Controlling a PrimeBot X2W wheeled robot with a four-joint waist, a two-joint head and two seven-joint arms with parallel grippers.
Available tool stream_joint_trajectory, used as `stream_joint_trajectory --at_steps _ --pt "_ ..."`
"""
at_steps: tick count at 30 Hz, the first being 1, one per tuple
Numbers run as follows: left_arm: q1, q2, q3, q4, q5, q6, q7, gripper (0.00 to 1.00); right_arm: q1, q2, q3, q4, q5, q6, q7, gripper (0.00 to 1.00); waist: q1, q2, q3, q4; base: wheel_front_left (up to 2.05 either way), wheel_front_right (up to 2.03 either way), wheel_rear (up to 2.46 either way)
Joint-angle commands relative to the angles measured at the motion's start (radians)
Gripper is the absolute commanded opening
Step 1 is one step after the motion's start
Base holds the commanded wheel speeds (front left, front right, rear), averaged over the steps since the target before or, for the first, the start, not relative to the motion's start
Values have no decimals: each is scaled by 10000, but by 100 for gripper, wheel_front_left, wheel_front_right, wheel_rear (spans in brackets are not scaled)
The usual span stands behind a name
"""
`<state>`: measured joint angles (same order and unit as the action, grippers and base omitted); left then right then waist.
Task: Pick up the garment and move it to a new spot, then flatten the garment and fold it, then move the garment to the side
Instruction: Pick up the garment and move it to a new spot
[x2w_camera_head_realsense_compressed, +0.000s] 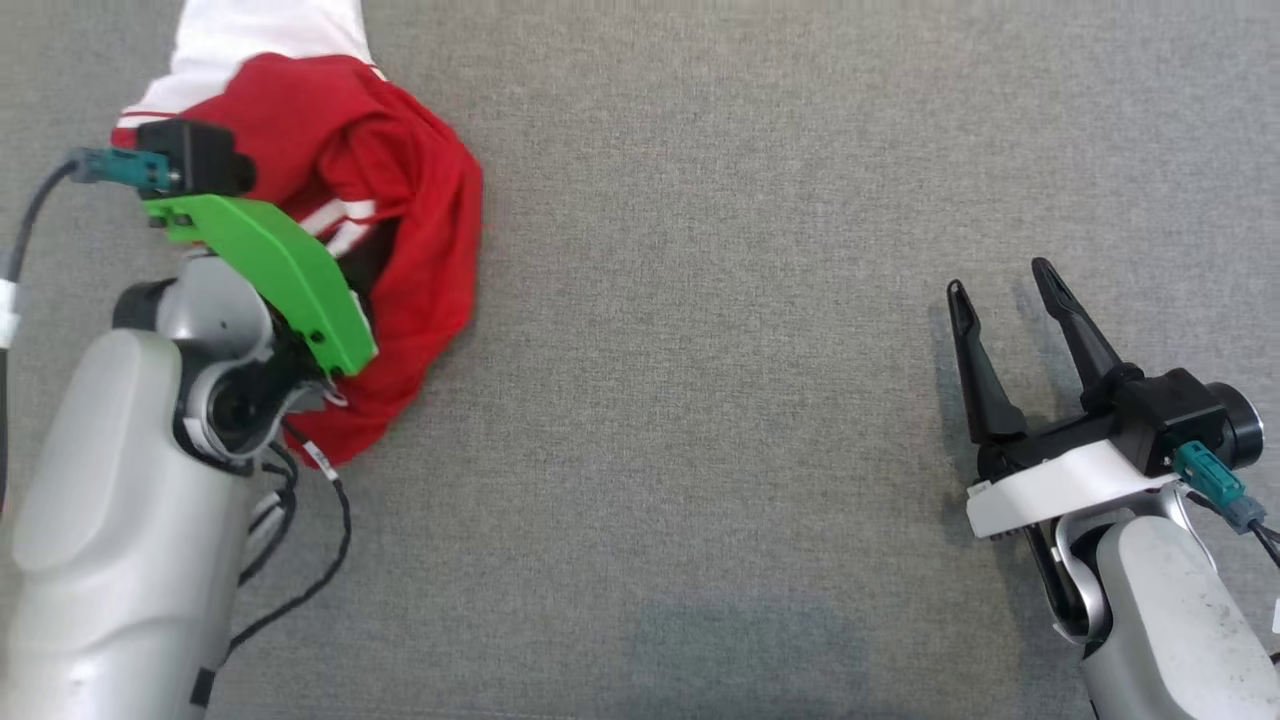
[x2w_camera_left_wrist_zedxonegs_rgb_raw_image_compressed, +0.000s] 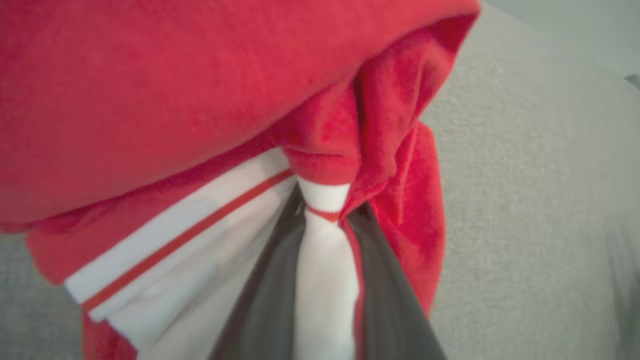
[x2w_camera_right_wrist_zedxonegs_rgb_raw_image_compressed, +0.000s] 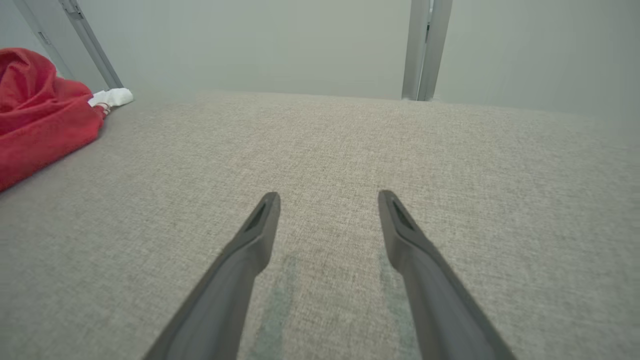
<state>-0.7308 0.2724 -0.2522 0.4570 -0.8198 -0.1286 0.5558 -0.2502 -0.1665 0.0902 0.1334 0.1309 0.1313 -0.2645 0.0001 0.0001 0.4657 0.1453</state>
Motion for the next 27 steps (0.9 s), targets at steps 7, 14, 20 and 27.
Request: stream_joint_trajectory --at_steps 7,14,20,27 --pt "1616 -39 -1879 -3655 -511 -34 498 0 346 385 -105 -32 190 -11 2 100 -1 -1 -1043 -870 0 0 0" --pt "2034 -920 -3216 -5069 -191 110 767 0 649 688 -389 -159 279 -10 2 100 -1 -1 -1257 -1954 0 0 0" --pt "1867 -1585 -3853 -4824 68 312 687 0 779 882 -505 -249 360 -10 2 100 -1 -1 -1287 -2762 0 0 0" --pt "2152 -1929 -4778 -4046 314 257 442 0 1067 1064 -622 -253 452 -10 2 100 -1 -1 -1336 -3397 0 0 0"
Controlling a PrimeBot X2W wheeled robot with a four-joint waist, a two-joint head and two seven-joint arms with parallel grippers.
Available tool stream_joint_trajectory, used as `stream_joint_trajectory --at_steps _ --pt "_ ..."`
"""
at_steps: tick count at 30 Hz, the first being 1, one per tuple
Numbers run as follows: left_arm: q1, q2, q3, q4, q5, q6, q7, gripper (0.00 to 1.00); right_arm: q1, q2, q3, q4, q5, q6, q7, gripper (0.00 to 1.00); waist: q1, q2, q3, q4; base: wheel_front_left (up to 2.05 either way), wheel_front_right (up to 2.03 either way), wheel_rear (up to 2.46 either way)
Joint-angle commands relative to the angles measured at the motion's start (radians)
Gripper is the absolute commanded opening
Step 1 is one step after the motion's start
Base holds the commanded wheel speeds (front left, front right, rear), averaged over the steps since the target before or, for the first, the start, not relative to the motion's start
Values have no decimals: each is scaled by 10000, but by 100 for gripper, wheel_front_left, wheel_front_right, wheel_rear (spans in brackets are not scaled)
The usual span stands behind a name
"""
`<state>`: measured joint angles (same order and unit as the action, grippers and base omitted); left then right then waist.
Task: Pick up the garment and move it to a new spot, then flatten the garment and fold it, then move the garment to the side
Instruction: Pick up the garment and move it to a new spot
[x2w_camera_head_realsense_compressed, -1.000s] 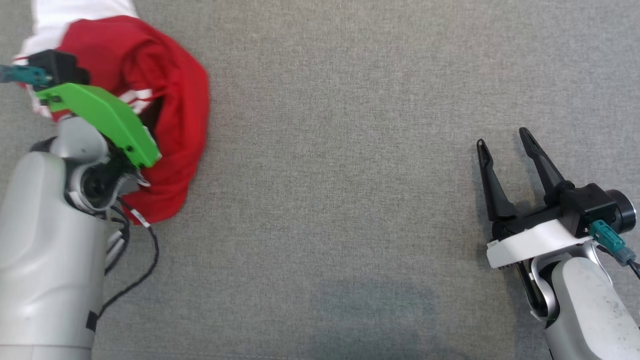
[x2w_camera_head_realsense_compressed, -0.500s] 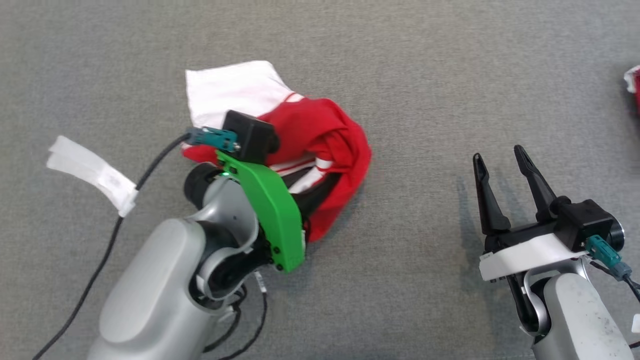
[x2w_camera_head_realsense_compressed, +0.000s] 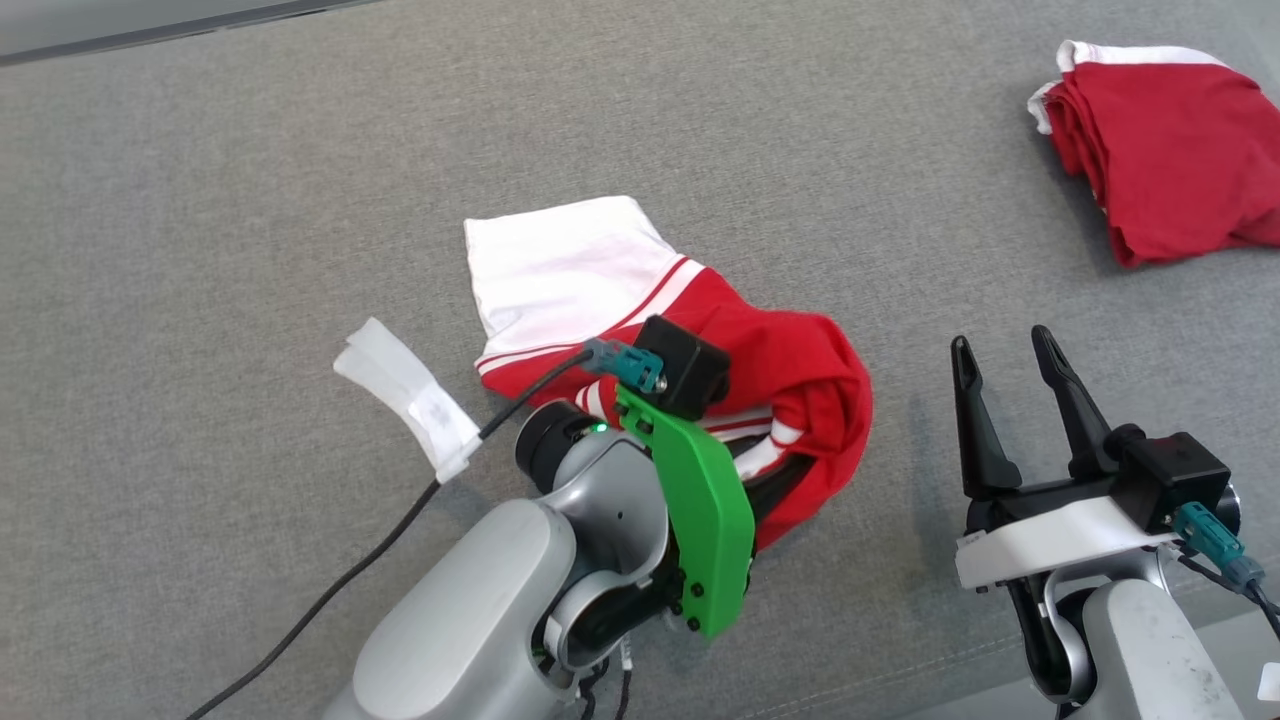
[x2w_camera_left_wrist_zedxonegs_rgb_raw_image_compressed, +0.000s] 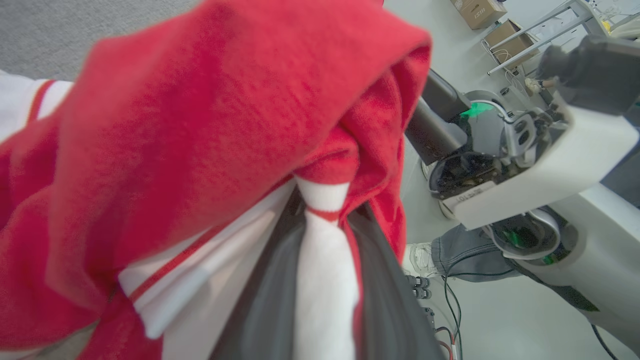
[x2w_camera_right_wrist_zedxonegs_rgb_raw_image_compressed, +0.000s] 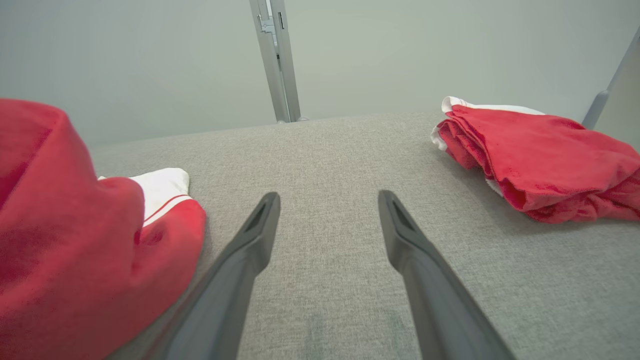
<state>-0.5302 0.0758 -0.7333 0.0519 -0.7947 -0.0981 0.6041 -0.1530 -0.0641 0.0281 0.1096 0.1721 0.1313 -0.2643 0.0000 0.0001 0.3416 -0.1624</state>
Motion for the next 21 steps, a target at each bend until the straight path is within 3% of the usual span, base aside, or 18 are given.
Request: stream_joint_trajectory --at_steps 1,8,9,10,11,16,21 --pt "226 113 -46 98 169 -53 -93 0 105 44 -1 -14 40 -10 0 100 0 -1 -110 -339 0 0 0" --pt "1337 1079 -378 365 759 130 -500 0 -396 -416 649 126 459 -10 0 100 0 -1 -328 194 0 0 0" --pt "1510 1197 -408 300 811 159 -568 13 -469 -517 756 159 518 -10 0 100 0 -1 -365 312 0 0 0" --pt "1662 1315 -425 206 838 168 -615 71 -552 -620 825 190 573 -10 0 100 0 -1 -393 424 0 0 0" --pt "1824 1441 -427 85 793 184 -623 100 -641 -705 879 199 626 -10 0 100 0 -1 -418 535 0 0 0" --pt "2208 2219 -125 -1150 730 429 -472 100 -755 -886 1169 316 793 -10 0 100 0 -1 -526 856 0 0 0" --pt "2045 3331 963 -2432 888 1146 -296 100 -630 -753 1524 338 823 -10 0 100 0 -1 -523 505 0 0 0"
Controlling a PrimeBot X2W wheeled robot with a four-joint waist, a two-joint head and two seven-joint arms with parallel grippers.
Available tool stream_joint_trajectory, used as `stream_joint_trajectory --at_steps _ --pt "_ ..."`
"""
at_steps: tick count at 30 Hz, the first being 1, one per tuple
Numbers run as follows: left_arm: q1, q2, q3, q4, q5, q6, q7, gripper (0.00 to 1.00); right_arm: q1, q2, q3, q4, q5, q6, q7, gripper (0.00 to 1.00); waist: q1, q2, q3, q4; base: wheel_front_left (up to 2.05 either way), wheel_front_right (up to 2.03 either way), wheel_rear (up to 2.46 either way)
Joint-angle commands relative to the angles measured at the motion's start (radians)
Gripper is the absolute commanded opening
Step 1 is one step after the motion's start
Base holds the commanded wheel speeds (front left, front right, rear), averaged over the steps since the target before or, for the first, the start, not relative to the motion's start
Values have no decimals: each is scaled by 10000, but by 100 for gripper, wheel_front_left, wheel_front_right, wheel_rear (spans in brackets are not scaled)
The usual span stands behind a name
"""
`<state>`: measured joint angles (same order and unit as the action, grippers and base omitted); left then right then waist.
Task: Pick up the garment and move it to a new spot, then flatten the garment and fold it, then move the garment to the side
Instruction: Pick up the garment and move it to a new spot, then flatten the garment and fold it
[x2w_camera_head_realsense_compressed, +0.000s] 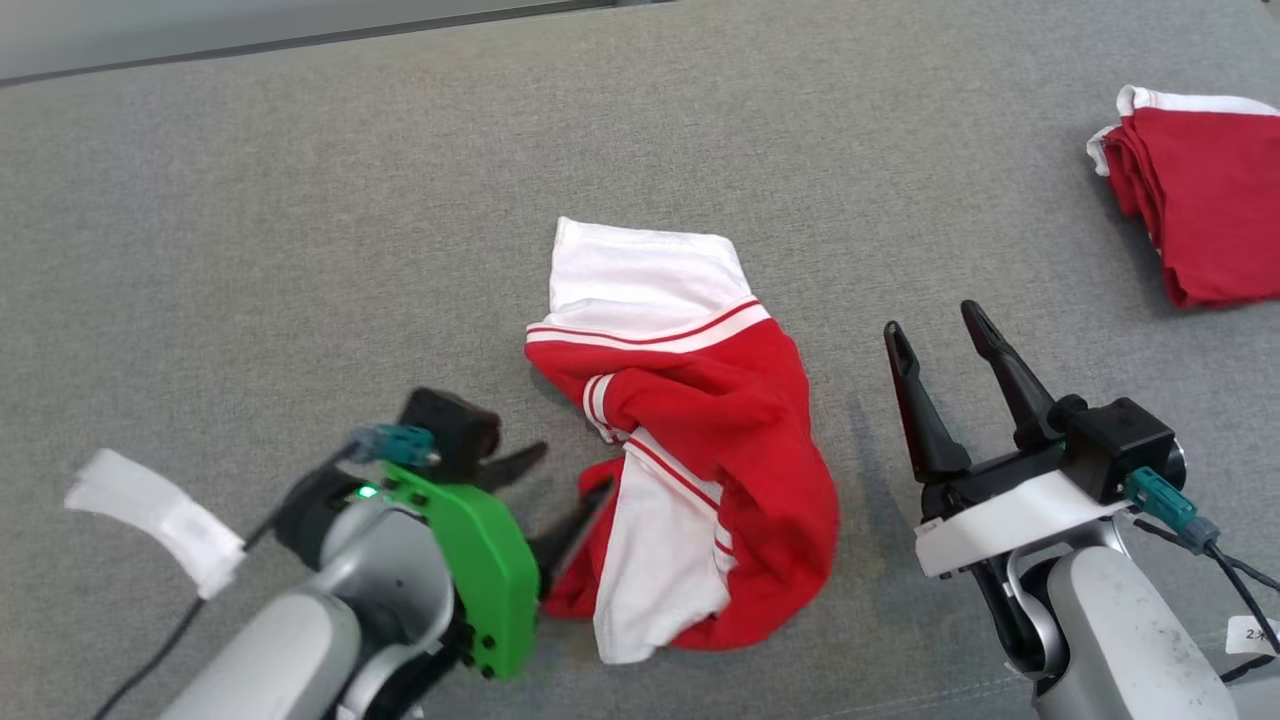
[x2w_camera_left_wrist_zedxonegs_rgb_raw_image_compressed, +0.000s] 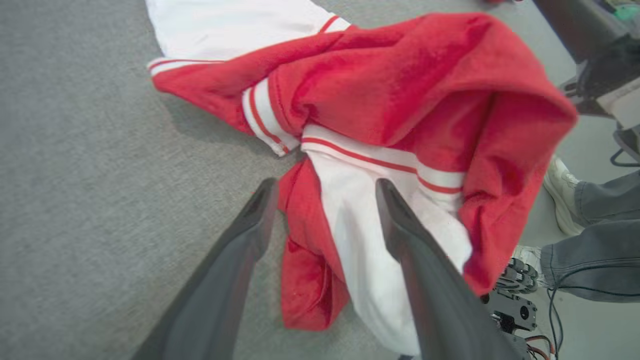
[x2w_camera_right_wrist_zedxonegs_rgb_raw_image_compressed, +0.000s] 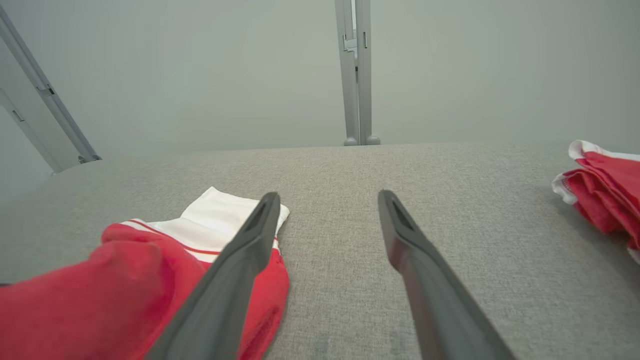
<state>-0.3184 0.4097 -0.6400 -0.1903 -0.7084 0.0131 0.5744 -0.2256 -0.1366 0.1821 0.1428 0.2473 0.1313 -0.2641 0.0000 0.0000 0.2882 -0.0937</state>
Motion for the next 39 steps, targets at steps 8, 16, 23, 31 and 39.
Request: stream_joint_trajectory --at_steps 8,16,23,31,39 --pt "-1597 -159 1338 1407 -298 872 197 100 324 378 321 24 152 -10 -1 100 0 0 281 -1321 0 0 0" --pt "-3031 -634 1557 4598 -165 1098 34 100 453 601 445 -6 194 -10 -1 100 0 0 657 -2373 0 0 0" --pt "-3825 -532 1985 7250 -402 1060 -30 100 581 721 401 -97 129 -10 -3 100 0 0 862 -3139 0 0 0" --pt "-3797 -1289 1991 8352 -1403 185 585 56 845 778 47 -108 130 -10 -1 100 0 0 757 -3365 0 0 0" --pt "-3801 -1134 1630 8035 -1365 -328 952 0 883 819 -108 -34 172 -10 -1 100 0 0 632 -3211 0 0 0"
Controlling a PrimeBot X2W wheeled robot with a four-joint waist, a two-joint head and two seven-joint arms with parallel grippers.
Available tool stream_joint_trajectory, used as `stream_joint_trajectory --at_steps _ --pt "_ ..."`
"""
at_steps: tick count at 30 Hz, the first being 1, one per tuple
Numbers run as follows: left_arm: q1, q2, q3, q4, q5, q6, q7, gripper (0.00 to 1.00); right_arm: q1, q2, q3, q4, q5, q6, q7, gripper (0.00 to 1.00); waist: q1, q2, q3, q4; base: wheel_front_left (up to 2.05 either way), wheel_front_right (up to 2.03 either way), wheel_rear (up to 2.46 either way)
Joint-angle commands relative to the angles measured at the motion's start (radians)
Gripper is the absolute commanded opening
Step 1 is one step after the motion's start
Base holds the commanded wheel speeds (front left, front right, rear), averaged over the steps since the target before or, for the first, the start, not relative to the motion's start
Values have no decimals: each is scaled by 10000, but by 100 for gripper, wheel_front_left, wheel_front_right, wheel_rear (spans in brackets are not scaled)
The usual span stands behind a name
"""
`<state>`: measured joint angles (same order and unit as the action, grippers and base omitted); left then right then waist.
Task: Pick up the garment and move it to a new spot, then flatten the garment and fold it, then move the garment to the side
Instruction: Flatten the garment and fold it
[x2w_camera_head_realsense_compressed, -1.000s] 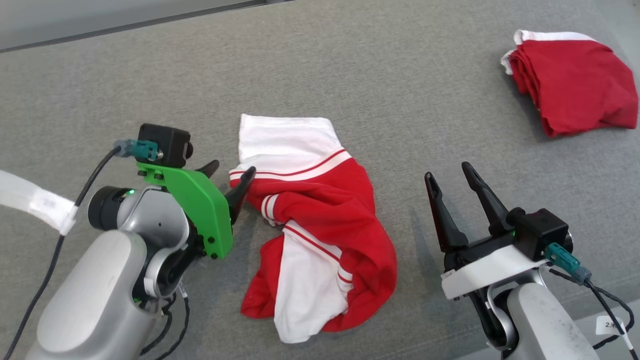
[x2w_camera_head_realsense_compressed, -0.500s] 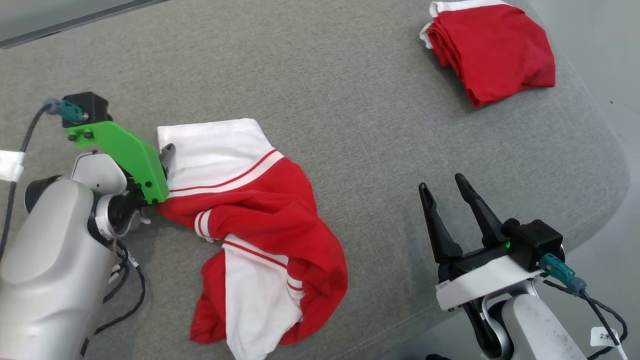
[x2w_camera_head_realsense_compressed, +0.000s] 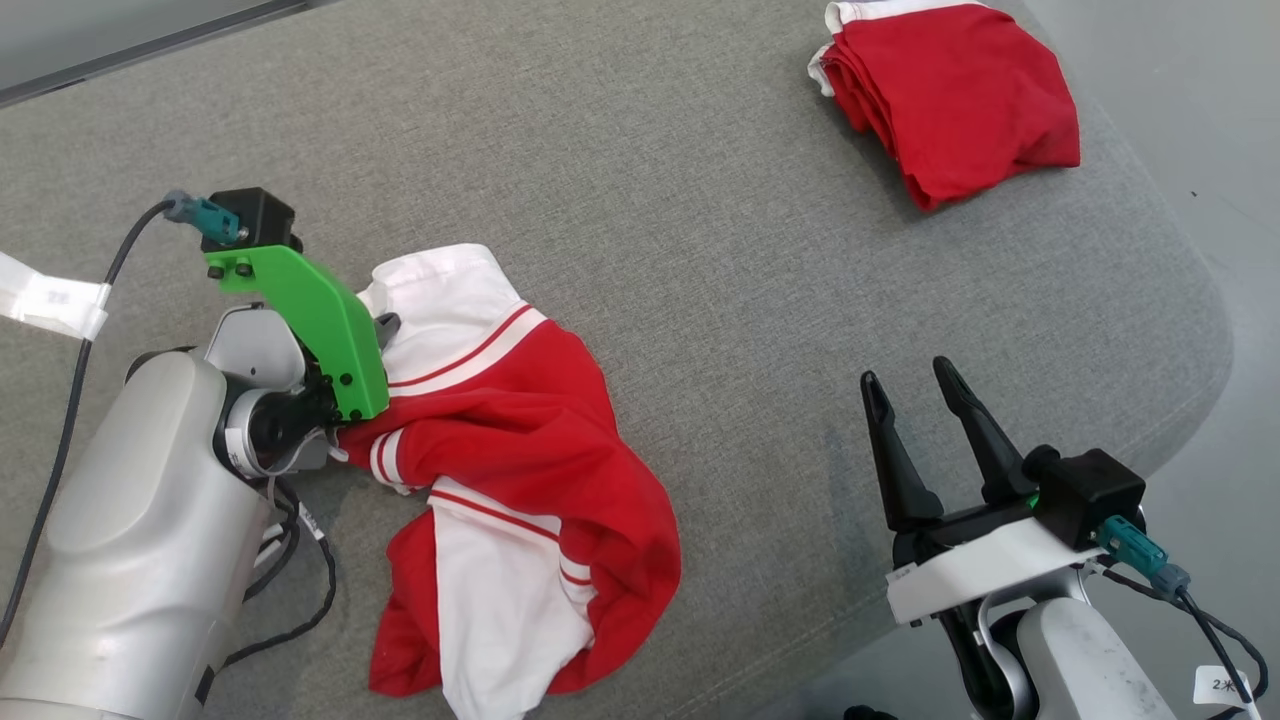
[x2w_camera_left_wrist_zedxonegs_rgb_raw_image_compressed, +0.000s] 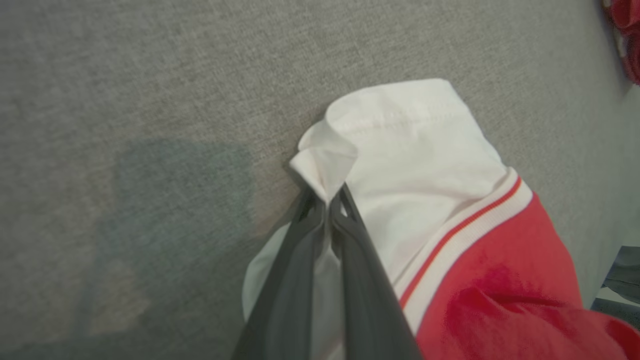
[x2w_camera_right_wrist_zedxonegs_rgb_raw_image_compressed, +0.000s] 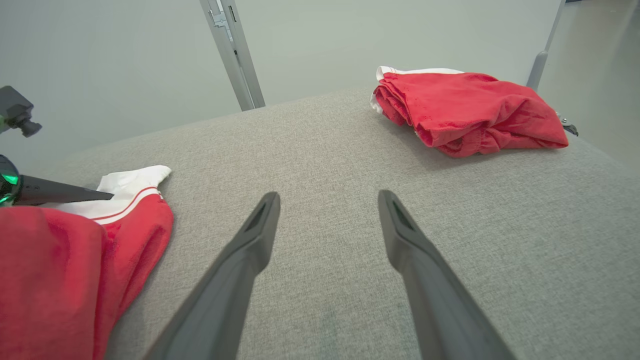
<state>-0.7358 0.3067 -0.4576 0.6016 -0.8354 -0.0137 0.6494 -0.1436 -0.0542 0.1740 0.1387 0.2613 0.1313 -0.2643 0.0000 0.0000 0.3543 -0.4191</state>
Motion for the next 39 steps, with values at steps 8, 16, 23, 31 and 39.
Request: stream_joint_trajectory --at_steps 8,16,23,31,39 --pt "-1471 533 205 -1420 -54 -163 650 0 -138 23 -207 -71 150 -10 1 100 0 0 -98 144 0 0 0" --pt "-3866 940 369 -3252 259 87 1564 0 -24 31 -262 -81 490 -10 1 100 0 0 -187 133 0 0 0" --pt "-5449 1040 288 -3899 538 -1 2134 0 81 31 -339 -82 655 -10 1 100 0 0 -319 223 0 0 0" --pt "-5447 1076 690 -4673 -157 96 2436 0 265 29 -730 -168 442 -10 1 100 0 0 -532 636 0 0 0" --pt "-1587 -1227 294 -7309 -1598 2073 1919 0 60 30 -699 -239 302 -7 1 100 0 0 -487 1335 0 0 0"
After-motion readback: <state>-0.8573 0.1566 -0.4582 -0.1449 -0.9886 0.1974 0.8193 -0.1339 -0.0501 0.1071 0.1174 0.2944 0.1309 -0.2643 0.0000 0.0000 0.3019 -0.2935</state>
